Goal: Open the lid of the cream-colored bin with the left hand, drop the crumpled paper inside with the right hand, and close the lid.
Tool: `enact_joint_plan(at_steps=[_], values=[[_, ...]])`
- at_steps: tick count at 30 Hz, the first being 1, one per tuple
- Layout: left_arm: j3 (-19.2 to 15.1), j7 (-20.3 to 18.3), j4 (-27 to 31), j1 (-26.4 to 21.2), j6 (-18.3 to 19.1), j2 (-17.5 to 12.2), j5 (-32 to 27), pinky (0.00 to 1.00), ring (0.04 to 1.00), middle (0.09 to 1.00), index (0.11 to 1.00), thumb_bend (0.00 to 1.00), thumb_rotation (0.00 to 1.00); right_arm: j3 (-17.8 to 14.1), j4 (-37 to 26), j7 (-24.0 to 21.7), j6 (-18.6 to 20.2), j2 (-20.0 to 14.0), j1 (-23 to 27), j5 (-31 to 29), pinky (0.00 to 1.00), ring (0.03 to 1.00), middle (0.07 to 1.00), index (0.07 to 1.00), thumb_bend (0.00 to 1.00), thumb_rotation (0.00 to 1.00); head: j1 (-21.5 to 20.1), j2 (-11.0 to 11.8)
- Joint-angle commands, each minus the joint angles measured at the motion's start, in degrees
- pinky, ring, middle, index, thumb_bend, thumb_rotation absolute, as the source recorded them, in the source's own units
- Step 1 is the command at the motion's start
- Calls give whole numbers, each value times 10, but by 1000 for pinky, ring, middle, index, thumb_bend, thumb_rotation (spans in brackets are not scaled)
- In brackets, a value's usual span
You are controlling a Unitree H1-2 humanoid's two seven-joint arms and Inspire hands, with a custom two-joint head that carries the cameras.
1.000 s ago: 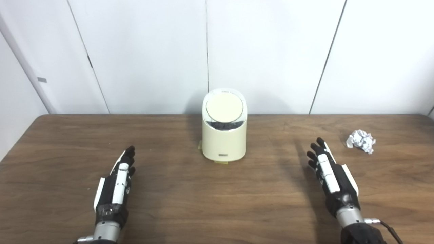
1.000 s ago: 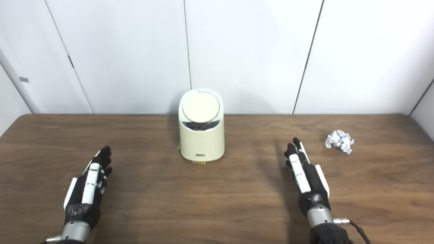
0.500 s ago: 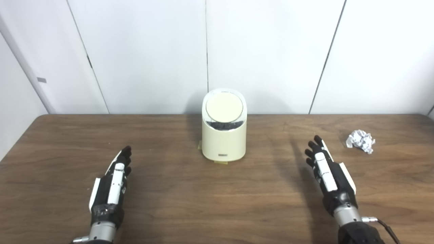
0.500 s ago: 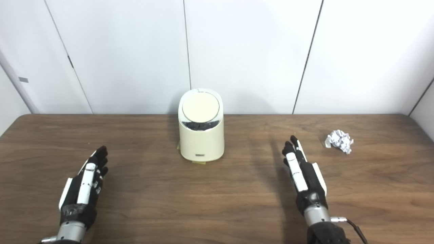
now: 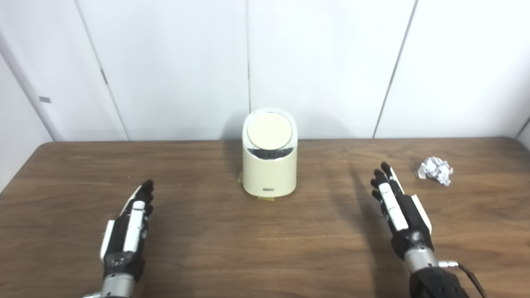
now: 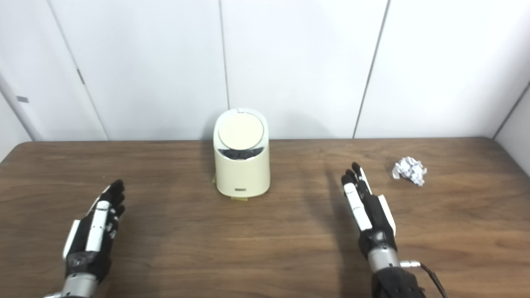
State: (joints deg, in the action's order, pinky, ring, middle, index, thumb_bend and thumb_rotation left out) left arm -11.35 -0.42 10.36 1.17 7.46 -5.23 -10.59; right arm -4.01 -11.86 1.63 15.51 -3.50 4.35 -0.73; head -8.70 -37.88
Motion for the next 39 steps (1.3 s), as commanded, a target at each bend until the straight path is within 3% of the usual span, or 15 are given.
enact_joint_plan(at_steps=[1, 13, 21, 26, 30, 39], values=[[-4, 1, 21, -14, -9, -8, -3, 1000, 973, 945, 929, 423, 789, -2, -18, 3, -12, -4, 18, 9, 939, 941, 961, 1000, 473, 761, -1, -1], [-11, -4, 25, -13, 4, -17, -16, 1000, 992, 962, 948, 416, 797, 1, -35, 4, 2, 6, 18, 9, 947, 938, 963, 1000, 448, 709, -42, 3], [-12, -6, 24, -14, 1, -26, -16, 1000, 992, 957, 949, 395, 821, 2, -31, 13, -9, 12, 20, 20, 886, 918, 954, 997, 551, 576, -66, 5], [-12, -7, 23, -15, -1, -28, -21, 1000, 991, 957, 945, 377, 799, 2, -30, 15, -7, 15, 21, 22, 872, 922, 952, 985, 587, 526, -68, 5], [-10, -5, 23, -16, -1, -29, -21, 1000, 991, 957, 949, 373, 793, 3, -27, 15, -10, 14, 22, 25, 881, 928, 955, 991, 558, 492, -68, 6], [-10, -1, 28, -17, 1, -25, -25, 1000, 989, 954, 943, 344, 748, 4, -26, 16, -15, 15, 22, 27, 890, 933, 956, 987, 559, 480, -70, 5]])
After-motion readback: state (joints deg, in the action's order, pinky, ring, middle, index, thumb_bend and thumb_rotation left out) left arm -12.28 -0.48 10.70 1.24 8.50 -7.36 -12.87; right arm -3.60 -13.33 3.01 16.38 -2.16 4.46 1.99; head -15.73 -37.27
